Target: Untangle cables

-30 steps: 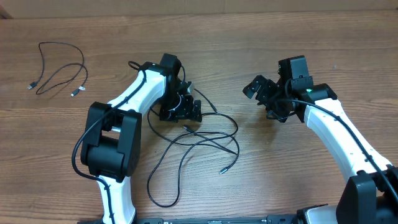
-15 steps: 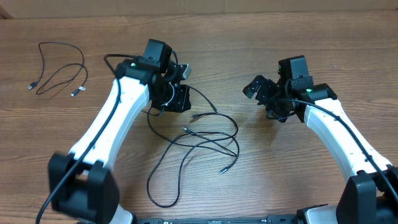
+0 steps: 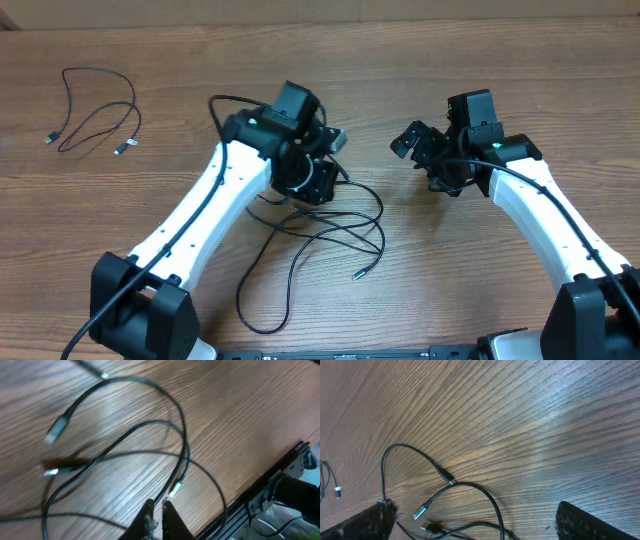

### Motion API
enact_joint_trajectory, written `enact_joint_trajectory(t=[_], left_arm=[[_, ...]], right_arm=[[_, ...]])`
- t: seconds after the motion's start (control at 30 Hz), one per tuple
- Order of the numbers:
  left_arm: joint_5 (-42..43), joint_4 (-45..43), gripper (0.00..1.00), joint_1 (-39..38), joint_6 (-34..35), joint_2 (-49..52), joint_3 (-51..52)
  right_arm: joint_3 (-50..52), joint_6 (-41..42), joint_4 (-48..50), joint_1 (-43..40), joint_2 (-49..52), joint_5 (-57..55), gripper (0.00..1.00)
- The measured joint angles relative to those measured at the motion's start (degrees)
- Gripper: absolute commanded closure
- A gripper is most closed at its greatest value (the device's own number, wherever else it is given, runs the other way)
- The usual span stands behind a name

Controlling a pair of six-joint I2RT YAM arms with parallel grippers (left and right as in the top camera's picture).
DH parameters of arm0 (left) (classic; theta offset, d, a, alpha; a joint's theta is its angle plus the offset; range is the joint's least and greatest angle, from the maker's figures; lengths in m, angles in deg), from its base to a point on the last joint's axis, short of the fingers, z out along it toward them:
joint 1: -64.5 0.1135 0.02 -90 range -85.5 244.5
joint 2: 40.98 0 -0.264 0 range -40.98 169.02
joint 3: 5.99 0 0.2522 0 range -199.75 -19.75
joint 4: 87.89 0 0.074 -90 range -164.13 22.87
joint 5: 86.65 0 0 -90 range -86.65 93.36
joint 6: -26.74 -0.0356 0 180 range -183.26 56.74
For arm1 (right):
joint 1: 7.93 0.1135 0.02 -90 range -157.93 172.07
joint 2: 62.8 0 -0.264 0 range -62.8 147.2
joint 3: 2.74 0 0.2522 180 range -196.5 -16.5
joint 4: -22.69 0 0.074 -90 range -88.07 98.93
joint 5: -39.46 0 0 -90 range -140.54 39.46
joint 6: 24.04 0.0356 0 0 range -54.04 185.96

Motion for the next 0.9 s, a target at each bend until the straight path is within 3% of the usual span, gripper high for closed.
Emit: enact_joint_trajectory(t=[0.2,0.27,0.33,0.9], left_arm=[[0.0,-3.7,0.88,-2.7,-0.1,0.0,0.0],[0.0,-4.0,0.96,-3.2,-0.1,0.0,0.0],[0.0,-4.0,0.96,-3.6,-0.1,0.0,0.0],[0.0,3.2,0.96,-7.3,-6.3,0.0,0.2]], right_arm=[[0.0,0.0,0.0,0.0,0.0,0.0,0.00],[0.0,0.0,0.0,0.0,0.0,0.0,0.00],[0.0,0.0,0.0,0.0,0.0,0.0,0.00],[0.0,0.0,0.0,0.0,0.0,0.0,0.00]])
